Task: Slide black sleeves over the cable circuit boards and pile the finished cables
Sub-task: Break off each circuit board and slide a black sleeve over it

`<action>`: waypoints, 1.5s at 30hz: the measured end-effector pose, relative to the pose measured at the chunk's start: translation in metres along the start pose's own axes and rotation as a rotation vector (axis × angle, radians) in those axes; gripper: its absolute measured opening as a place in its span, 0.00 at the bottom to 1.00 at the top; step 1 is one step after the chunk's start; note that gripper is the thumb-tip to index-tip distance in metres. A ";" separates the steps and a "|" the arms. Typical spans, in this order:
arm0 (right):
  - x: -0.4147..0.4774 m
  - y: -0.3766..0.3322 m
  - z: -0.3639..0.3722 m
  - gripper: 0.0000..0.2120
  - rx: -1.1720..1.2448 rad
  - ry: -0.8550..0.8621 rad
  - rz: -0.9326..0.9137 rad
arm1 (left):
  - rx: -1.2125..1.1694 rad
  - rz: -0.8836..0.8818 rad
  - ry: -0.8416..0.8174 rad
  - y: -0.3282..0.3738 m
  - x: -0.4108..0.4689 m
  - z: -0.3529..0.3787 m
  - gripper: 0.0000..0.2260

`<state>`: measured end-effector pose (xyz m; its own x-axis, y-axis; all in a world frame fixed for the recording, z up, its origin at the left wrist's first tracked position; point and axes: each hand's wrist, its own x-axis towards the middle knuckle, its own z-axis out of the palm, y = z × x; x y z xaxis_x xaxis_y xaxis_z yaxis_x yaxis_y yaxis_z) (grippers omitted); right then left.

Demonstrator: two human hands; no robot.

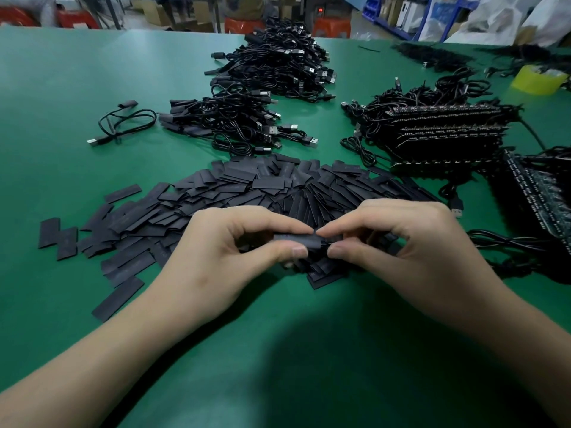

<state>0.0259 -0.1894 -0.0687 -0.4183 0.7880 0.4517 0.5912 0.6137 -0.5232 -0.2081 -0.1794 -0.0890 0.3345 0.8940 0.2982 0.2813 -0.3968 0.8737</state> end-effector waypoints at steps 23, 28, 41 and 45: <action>-0.001 0.002 0.002 0.04 0.064 0.000 -0.062 | 0.144 0.116 0.032 0.006 -0.004 0.004 0.07; -0.003 -0.001 0.001 0.05 0.091 0.032 -0.063 | -0.006 0.018 0.053 0.002 -0.004 0.005 0.09; -0.002 -0.003 0.004 0.03 0.095 0.066 -0.040 | -0.082 -0.014 0.041 0.004 -0.004 0.007 0.08; -0.002 -0.004 0.004 0.03 0.074 0.083 -0.042 | -0.171 -0.043 0.045 0.006 -0.004 0.008 0.06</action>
<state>0.0213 -0.1928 -0.0705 -0.3815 0.7569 0.5306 0.5207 0.6502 -0.5532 -0.2005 -0.1869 -0.0879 0.2837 0.9193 0.2727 0.1358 -0.3200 0.9376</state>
